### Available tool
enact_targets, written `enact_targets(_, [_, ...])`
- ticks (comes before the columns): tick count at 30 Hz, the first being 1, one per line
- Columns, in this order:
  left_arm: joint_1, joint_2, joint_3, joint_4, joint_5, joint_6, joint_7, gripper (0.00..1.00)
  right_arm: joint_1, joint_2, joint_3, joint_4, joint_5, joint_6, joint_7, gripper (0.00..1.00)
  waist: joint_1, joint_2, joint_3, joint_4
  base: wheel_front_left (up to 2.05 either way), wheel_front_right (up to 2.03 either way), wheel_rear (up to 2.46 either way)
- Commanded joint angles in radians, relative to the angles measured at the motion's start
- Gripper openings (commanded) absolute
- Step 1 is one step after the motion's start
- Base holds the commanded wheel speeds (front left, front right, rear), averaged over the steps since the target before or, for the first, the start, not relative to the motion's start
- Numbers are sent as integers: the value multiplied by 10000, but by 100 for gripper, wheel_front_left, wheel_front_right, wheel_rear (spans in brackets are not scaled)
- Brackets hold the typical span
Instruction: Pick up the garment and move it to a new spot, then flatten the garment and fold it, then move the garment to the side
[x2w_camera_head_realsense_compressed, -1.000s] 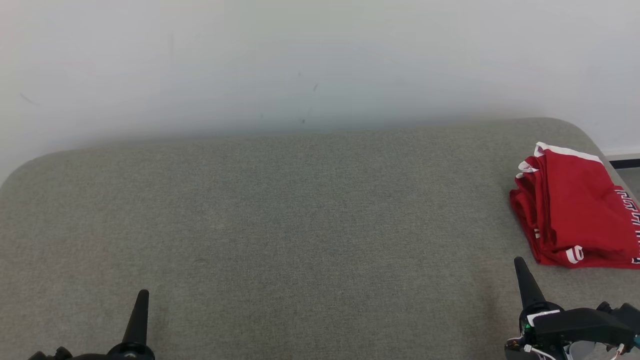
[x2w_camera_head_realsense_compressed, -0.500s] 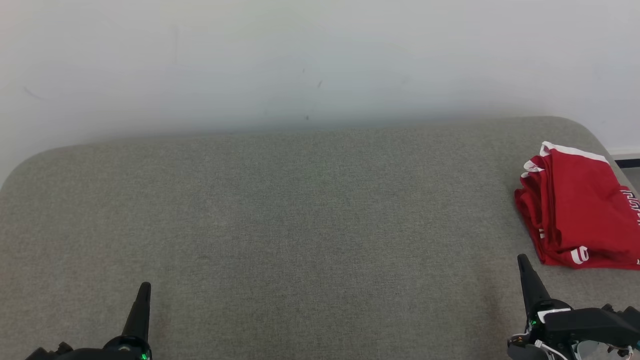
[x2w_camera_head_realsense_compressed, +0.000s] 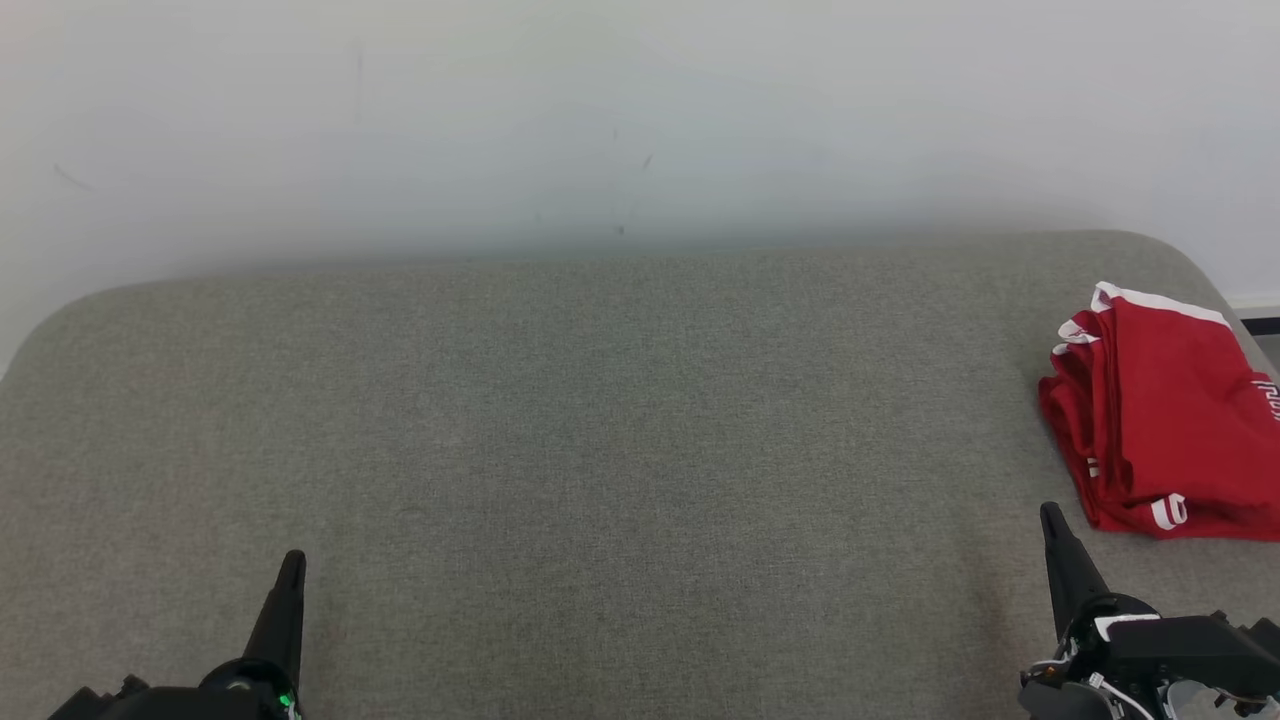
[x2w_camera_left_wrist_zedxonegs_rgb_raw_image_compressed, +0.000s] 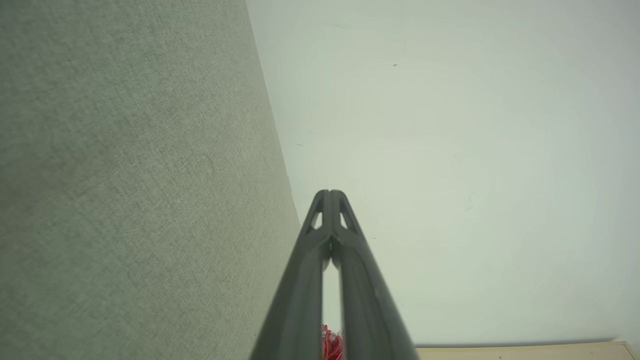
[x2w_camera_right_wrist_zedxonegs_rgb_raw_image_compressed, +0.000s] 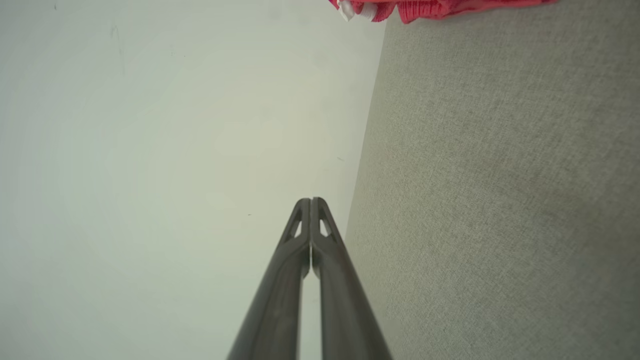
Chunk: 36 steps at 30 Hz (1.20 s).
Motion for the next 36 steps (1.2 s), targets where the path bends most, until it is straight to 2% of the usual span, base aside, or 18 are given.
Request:
enact_targets(1, [-140, 58, 2, -56, -248, 3, 70, 0, 92, 21, -54, -95, 197, 7, 75, 0, 0, 0, 10, 11, 0, 0, 0])
enact_targets(16, [-281, 67, -15, -55, -1132, 3, 318, 0, 133, 72, -186, -240, 1105, 7, 269, 0, 0, 0, 91, 106, 0, 0, 0])
enact_targets(36, [-267, 66, -15, -53, -1122, 3, 321, 0, 127, 68, -177, -229, 1068, 7, 275, 0, 0, 0, 93, 109, 0, 0, 0])
